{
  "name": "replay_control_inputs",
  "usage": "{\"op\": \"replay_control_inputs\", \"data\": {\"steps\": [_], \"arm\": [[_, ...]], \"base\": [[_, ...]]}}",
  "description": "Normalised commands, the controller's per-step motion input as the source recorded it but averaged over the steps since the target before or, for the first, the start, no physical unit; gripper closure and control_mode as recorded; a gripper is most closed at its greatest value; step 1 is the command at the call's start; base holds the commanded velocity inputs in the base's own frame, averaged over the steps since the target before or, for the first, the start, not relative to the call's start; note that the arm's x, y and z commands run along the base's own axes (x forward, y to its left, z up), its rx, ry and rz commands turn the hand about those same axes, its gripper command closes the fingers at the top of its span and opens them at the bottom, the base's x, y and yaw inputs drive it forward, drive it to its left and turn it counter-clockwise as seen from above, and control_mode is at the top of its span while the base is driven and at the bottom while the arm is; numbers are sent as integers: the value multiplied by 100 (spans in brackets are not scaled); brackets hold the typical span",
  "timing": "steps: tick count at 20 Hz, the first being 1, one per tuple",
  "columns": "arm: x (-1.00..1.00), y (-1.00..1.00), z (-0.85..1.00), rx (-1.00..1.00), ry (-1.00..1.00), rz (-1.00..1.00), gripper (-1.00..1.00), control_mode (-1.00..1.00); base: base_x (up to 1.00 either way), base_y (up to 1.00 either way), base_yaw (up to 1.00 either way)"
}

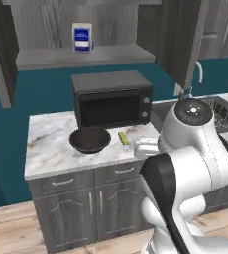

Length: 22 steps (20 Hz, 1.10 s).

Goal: Pick the egg and butter from the fridge and place them by the bowl for mixing.

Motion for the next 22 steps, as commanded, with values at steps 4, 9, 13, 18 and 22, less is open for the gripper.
{"op": "replay_control_inputs", "data": {"steps": [4, 9, 13, 18, 22], "arm": [[0, 0, 0, 0, 0, 0, -100, 100], [0, 0, 0, 0, 0, 0, -100, 100], [0, 0, 0, 0, 0, 0, -100, 100], [0, 0, 0, 0, 0, 0, -100, 100], [0, 0, 0, 0, 0, 0, -100, 100]], "base": [[-12, 5, -100], [0, 0, -100], [0, 0, -100], [0, -2, -100], [79, -29, -75]]}}
